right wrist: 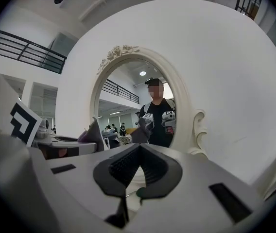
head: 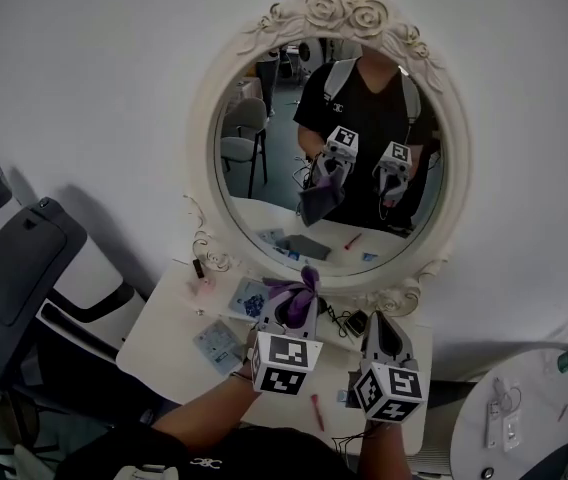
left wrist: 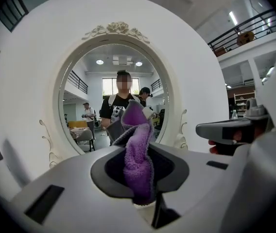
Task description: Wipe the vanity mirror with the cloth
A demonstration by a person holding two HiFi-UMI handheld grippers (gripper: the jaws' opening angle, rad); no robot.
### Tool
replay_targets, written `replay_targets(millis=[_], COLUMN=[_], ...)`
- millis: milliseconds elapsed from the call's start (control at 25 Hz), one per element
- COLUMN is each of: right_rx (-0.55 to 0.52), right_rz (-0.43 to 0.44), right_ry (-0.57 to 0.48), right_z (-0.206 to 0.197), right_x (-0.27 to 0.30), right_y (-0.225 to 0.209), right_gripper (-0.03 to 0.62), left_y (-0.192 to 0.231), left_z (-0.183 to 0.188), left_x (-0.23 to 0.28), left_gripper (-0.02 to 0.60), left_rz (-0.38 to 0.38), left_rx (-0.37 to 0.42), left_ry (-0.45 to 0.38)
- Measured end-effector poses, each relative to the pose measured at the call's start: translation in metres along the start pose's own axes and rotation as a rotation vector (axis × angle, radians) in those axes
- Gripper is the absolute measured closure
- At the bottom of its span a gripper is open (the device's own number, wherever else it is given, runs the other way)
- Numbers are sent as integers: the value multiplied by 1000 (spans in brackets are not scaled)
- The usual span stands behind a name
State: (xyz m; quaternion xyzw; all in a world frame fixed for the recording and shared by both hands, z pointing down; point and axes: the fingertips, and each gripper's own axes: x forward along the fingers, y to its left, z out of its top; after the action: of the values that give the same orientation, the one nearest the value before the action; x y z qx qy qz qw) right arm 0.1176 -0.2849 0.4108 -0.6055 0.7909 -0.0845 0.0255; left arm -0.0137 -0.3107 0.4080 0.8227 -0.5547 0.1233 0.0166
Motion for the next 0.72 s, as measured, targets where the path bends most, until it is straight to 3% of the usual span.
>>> replay_targets(millis=[240, 720], right_rx=[-22, -65], right_rz=[61, 20], right_ry=[9, 12], right_z=[-4, -21], right_x=[21, 40], right_y=[47, 93], right_gripper=[592, 592], left_y=[24, 61], left_z=[-17, -36], left_x=[-11, -15], left_gripper=[515, 515], left_rz=[-15, -89], left_rx=[-28, -37], left_ry=[18, 14])
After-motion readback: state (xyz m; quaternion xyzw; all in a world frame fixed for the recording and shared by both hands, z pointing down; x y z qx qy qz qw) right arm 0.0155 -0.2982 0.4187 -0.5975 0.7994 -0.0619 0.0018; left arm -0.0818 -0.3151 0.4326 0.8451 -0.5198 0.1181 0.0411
